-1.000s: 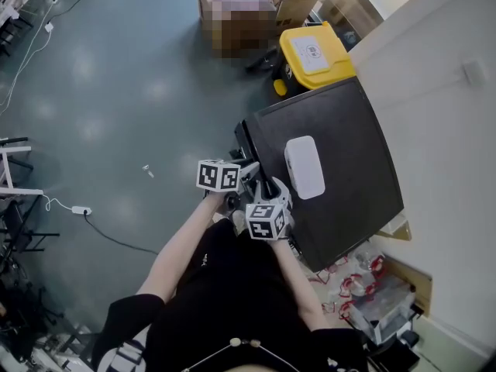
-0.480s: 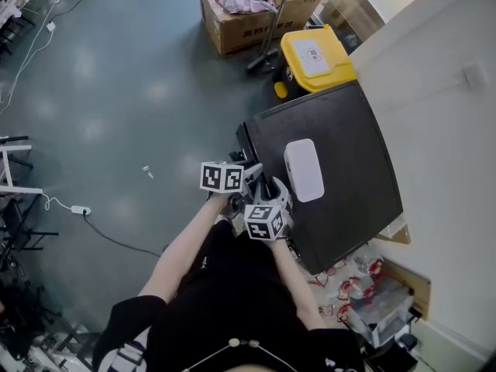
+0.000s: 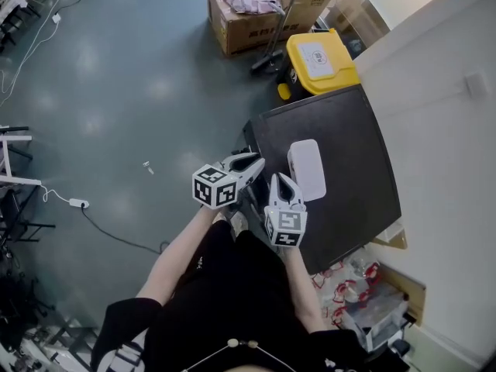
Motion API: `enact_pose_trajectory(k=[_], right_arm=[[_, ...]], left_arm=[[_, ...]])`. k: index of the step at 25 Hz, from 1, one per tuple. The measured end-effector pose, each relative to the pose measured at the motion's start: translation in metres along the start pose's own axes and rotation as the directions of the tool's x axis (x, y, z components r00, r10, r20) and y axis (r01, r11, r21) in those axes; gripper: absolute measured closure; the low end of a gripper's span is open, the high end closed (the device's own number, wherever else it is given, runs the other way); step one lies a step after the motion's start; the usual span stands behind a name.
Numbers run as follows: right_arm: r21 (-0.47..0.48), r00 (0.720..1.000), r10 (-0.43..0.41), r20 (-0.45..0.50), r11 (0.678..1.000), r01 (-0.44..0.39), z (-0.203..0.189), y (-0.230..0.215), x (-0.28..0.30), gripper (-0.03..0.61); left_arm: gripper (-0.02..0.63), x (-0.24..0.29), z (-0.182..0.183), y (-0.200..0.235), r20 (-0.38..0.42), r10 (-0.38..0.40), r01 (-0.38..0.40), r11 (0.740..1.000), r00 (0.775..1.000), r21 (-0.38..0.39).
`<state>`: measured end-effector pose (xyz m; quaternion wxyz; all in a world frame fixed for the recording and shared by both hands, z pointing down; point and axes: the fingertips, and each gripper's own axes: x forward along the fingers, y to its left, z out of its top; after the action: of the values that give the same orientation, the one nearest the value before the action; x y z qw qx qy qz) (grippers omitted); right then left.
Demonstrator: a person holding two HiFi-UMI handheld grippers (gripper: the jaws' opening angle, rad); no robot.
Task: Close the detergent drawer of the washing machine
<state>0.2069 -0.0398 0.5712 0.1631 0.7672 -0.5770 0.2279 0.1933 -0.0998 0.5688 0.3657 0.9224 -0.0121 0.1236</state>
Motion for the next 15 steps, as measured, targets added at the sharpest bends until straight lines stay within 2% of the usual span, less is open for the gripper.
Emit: enact_pose_trajectory(k=[2,4,6,8,10,12,15], right_arm=[[0.055,0.987,0.059,0.149,0.996,-0.068,0.042,0.004,-0.011,0.574],[0.049,0.954,0.09,0.287,0.993,-0.108,0.081,0.009,-0.025,0.574],[0.005,0.909,0.113,0.4,0.992,-0.126,0.117,0.016,-0.041,0.574],[-0.042,0.871,0.142,0.471,0.989,-0.139,0.143,0.021,-0.057,0.575],[-0.074,0.844,0.178,0.506,0.984,-0.163,0.157,0.026,-0.072,0.575],[-0.095,0.83,0.202,0.52,0.979,-0.179,0.163,0.028,-0.082,0.577],[-0.087,0.824,0.218,0.523,0.975,-0.203,0.163,0.026,-0.092,0.577]], left_arm=[[0.558,-0.019,0.034,-0.019,0.101,-0.006,-0.011,0.986,0.995,0.167],[0.572,-0.04,0.063,-0.037,0.184,0.007,-0.066,0.947,0.983,0.316],[0.581,-0.06,0.084,-0.053,0.256,0.018,-0.128,0.898,0.966,0.421],[0.588,-0.075,0.099,-0.067,0.315,0.023,-0.179,0.862,0.949,0.475],[0.598,-0.089,0.107,-0.079,0.354,0.019,-0.203,0.848,0.935,0.49],[0.607,-0.101,0.115,-0.092,0.381,0.025,-0.232,0.83,0.924,0.507],[0.607,-0.114,0.12,-0.111,0.409,0.022,-0.27,0.784,0.912,0.56]])
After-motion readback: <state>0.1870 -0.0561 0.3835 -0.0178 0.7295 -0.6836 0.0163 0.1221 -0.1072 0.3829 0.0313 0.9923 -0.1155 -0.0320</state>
